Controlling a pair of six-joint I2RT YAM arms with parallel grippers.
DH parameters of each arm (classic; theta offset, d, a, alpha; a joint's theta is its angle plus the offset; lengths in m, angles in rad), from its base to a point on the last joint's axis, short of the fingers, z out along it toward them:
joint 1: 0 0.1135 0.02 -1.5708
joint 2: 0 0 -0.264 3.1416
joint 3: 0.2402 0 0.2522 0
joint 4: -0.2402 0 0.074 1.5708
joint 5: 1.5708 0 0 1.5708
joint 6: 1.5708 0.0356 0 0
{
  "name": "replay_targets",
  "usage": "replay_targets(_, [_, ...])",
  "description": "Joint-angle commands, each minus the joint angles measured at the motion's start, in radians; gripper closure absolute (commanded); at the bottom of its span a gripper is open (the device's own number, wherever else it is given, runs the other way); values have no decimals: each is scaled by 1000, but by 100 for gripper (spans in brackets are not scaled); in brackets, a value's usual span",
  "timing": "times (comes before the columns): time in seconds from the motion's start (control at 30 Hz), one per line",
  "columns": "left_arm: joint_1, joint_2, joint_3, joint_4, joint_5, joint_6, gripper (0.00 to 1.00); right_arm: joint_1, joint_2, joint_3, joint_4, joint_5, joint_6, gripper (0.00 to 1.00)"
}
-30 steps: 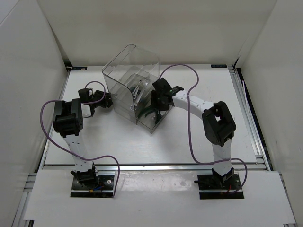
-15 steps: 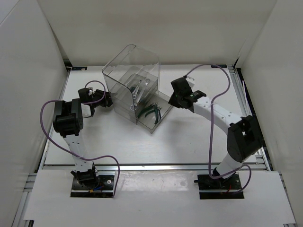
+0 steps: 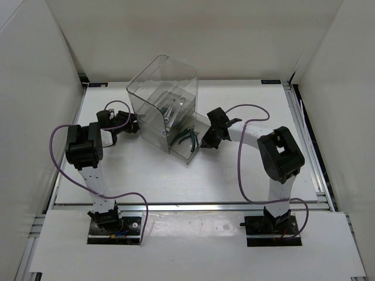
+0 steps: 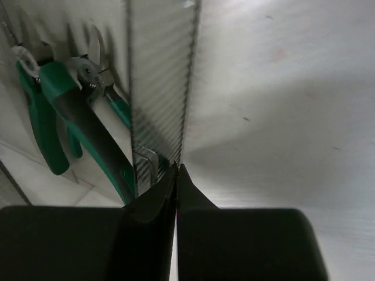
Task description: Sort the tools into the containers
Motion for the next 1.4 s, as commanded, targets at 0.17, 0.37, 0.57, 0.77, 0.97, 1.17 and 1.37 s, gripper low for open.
replay_targets(0.17, [-26, -51, -24, 9, 21, 3, 46, 14, 131, 224, 160, -180, 15, 100])
replay_targets(0.37, [-62, -39, -8, 13, 21, 3, 45, 23, 257, 371, 200, -284, 31, 100])
replay_targets(0.57, [-59, -39, 1, 12, 24, 0, 44, 20, 263, 320, 289, -366, 89, 98])
replay_targets(0.77, [-34, -57, 57, -120, 15, 91, 35, -50, 27, 67, 280, -110, 92, 80])
replay_targets(0.97, [52, -106, 169, -477, -65, 348, 29, -234, -274, -15, 41, 56, -45, 42])
replay_targets(1.17, [89, -177, 421, -929, -399, 663, 27, -409, -397, -162, 13, -131, -162, 1])
replay_targets(1.37, [89, -382, 340, -980, -703, 848, 28, -468, -584, -374, 28, -229, -245, 1])
